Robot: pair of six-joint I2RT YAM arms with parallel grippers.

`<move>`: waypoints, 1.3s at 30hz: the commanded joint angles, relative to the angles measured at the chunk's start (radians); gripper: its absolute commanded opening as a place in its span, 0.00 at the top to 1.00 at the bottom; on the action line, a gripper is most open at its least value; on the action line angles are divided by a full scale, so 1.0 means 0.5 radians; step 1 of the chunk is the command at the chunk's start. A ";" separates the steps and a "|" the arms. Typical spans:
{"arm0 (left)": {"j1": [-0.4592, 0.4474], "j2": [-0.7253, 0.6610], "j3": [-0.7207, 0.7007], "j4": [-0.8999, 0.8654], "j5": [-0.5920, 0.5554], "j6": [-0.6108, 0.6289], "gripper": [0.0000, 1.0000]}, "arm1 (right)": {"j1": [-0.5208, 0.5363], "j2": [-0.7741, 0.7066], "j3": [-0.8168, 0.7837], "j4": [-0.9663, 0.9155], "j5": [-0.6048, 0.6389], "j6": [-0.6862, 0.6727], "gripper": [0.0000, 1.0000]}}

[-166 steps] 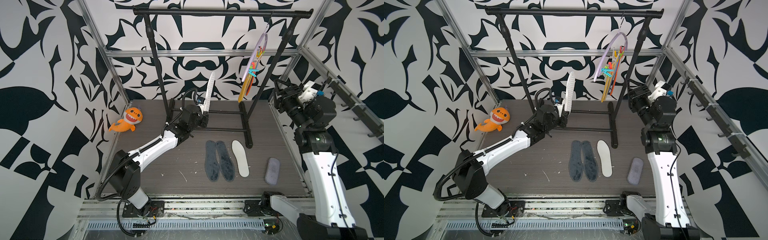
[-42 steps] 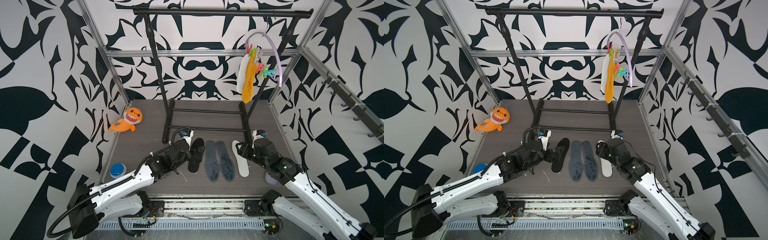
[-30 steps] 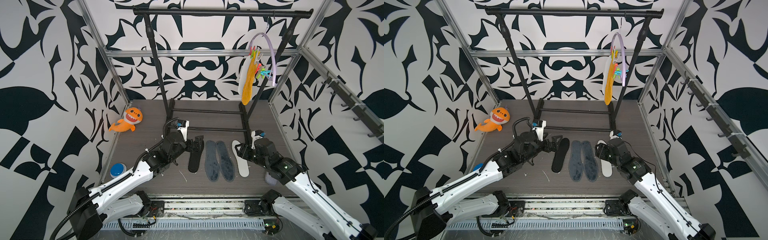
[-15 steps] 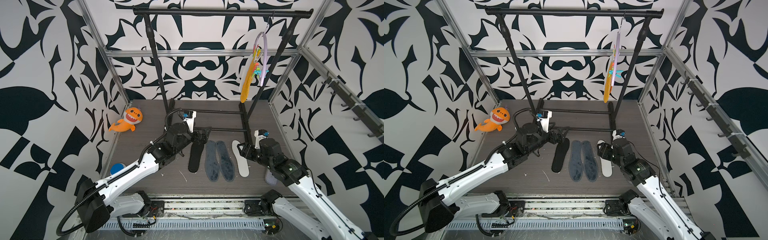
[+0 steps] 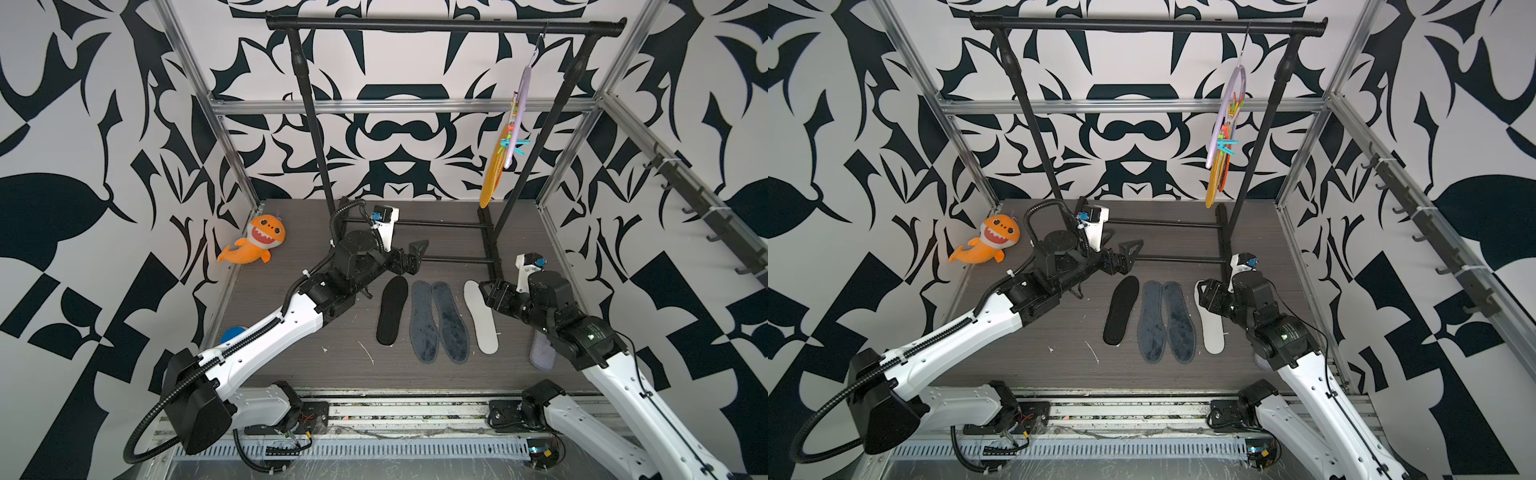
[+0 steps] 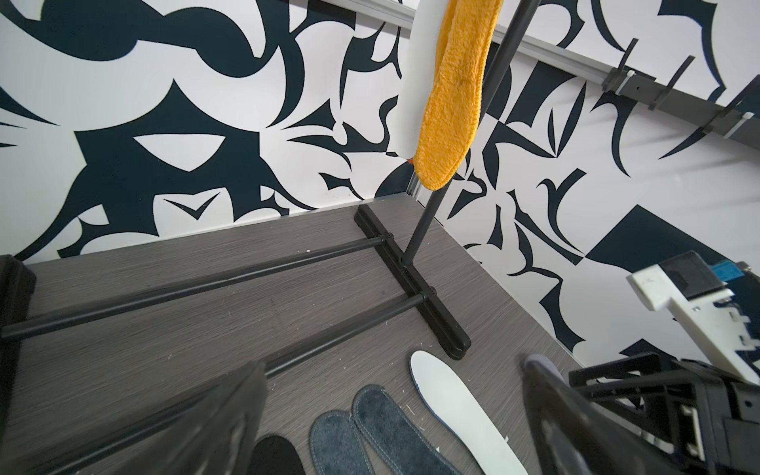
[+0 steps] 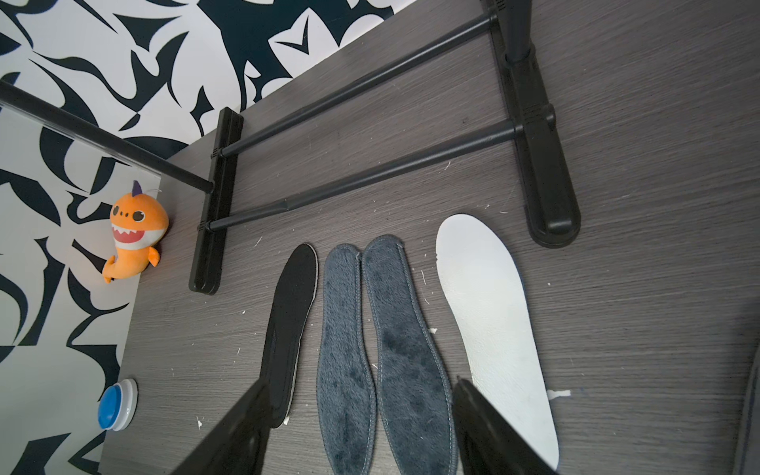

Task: Take the shoe insoles off the hanger
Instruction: Remove the insole from the hanger.

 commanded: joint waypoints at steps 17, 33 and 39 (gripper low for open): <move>0.110 0.974 0.604 1.016 0.616 0.189 0.06 | -0.808 0.274 0.462 0.089 -0.653 0.036 0.32; 0.016 1.648 1.231 1.036 0.458 0.426 0.26 | -0.849 0.109 0.540 -0.013 -0.674 0.012 0.33; -0.041 1.867 1.515 0.924 0.393 0.510 0.30 | -0.849 0.067 0.510 -0.016 -0.713 0.038 0.33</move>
